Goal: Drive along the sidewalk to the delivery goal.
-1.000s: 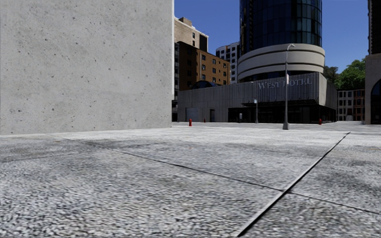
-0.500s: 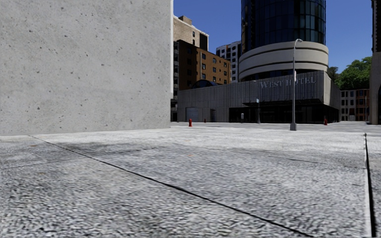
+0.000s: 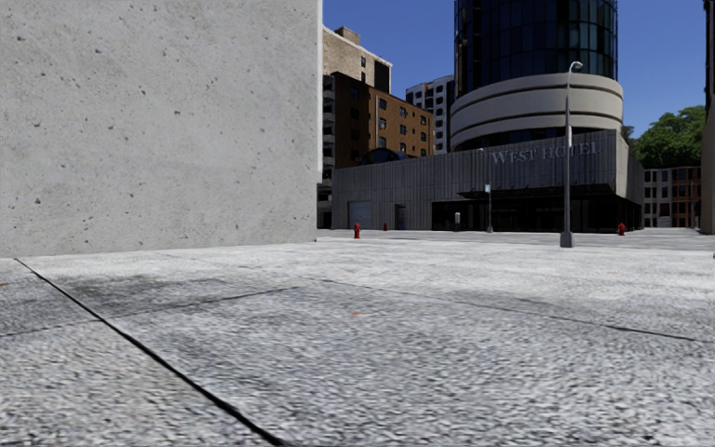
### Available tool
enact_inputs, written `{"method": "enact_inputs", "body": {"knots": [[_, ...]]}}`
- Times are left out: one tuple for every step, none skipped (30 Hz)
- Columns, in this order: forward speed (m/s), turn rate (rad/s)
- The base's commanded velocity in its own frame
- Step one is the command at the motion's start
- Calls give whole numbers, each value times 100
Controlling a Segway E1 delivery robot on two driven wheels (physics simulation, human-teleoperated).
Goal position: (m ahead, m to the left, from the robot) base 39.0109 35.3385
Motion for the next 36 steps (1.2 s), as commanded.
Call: {"method": "enact_inputs", "body": {"knots": [[200,0],[200,0],[200,0],[200,0],[200,0],[200,0],[200,0],[200,0],[200,0],[200,0],[200,0],[200,0],[200,0],[200,0],[200,0],[200,0],[200,0],[200,0],[200,0],[200,0],[200,0],[200,0],[200,0],[200,0],[200,0],[200,0],[200,0],[200,0],[200,0],[200,0],[200,0],[200,0],[200,0],[200,0],[200,0],[200,0]]}}
